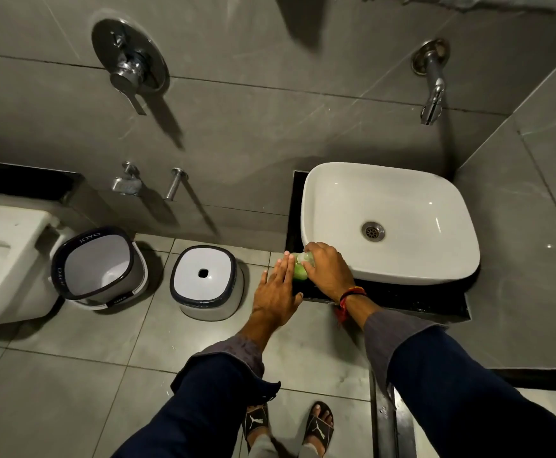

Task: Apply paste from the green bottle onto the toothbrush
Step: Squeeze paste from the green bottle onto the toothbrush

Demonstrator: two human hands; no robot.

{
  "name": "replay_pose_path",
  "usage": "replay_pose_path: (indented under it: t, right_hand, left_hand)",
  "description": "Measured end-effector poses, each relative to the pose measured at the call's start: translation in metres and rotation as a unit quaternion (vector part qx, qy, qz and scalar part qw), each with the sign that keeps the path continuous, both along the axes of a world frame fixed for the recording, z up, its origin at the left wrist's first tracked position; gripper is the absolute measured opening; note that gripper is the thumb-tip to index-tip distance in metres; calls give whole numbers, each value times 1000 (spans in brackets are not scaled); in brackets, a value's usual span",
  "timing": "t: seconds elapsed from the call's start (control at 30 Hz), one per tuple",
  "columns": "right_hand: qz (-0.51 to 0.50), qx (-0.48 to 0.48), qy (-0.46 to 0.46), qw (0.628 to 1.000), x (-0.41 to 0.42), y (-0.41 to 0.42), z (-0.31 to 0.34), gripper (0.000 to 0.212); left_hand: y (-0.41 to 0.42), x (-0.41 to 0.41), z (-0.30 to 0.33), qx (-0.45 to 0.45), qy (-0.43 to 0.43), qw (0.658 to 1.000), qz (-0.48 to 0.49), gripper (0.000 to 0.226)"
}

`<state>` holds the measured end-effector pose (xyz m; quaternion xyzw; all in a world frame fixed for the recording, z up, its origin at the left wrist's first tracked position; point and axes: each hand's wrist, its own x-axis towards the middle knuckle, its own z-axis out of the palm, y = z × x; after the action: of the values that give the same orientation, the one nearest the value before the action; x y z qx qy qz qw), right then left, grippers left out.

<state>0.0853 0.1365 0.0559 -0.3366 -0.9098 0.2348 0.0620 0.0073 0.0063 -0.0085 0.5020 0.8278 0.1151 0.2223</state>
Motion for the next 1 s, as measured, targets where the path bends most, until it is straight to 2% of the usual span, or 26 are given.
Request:
replay_pose_path:
  t: [0.37, 0.53, 0.67, 0.77, 0.9, 1.0]
  right_hand:
    - [22, 118, -112, 986, -23, -6, -7, 31]
    - [50, 130, -160, 977, -31, -6, -7, 33]
    - [85, 92, -158, 980, -33, 1, -3, 31]
    - [87, 100, -172, 976, -35, 6, 4, 28]
    - [43, 117, -184, 975, -33, 8, 5, 46]
    - [48, 116, -141, 982, -24, 4, -1, 55]
  left_hand:
    - [1, -1, 1, -2, 2, 1000, 2, 85]
    - [2, -2, 2, -6, -6, 1000, 6, 84]
    - [1, -2, 0, -4, -6, 1000, 5, 86]
    - [2, -1, -1, -3, -7, 1000, 7, 86]
    - [2, -1, -2, -12, -5, 1000, 2, 82]
    - [2, -2, -2, -8, -6, 1000, 2, 82]
